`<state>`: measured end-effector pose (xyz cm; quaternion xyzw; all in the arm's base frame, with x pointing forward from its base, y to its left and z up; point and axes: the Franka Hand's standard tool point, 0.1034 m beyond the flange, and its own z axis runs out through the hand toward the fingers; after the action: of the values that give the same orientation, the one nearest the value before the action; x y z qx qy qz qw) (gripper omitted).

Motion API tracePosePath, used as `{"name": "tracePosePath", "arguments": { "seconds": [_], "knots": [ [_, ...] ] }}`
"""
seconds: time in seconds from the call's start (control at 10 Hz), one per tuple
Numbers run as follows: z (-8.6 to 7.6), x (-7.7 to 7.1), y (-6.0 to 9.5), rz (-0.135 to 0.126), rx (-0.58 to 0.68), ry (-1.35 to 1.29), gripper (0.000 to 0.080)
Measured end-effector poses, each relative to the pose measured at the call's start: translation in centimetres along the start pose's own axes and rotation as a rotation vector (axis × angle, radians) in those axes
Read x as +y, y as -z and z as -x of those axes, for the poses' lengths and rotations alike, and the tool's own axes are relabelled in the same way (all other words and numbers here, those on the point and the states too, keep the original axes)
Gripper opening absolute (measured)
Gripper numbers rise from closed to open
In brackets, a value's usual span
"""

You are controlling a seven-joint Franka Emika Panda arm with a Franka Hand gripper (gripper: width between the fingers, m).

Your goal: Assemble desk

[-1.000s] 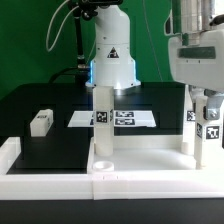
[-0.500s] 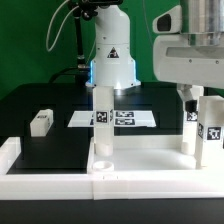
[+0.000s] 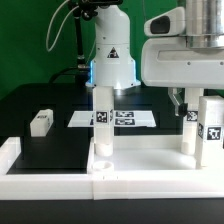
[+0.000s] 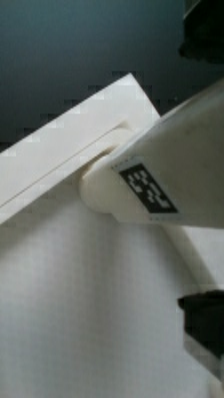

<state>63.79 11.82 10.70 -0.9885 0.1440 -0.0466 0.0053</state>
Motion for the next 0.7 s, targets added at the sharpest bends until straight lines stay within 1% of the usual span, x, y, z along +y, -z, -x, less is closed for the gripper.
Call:
{"name": "tracePosePath", "arguments": {
  "seconds": [0.1,0.2,0.3,0.4,0.5,0.6,0.7],
  "knots": [
    [0.17,-0.52,-0.02,-0.002,0.002,0.057,0.0649],
    [0.02,-0.15,-0.06,-0.001,0.002,0.046,0.0649],
    [0.02,-0.13,-0.07,0.000,0.002,0.016,0.0649],
    [0.02,-0.14,-0.08,0.000,0.002,0.016,0.0557],
    [0.04,-0.14,-0.10,0.000,0.001,-0.027,0.0557],
    [0.04,0.07,-0.15,0.003,-0.001,-0.127,0.0358],
    [0.18,0.14,-0.17,0.006,-0.007,-0.193,0.0295]
  ]
}}
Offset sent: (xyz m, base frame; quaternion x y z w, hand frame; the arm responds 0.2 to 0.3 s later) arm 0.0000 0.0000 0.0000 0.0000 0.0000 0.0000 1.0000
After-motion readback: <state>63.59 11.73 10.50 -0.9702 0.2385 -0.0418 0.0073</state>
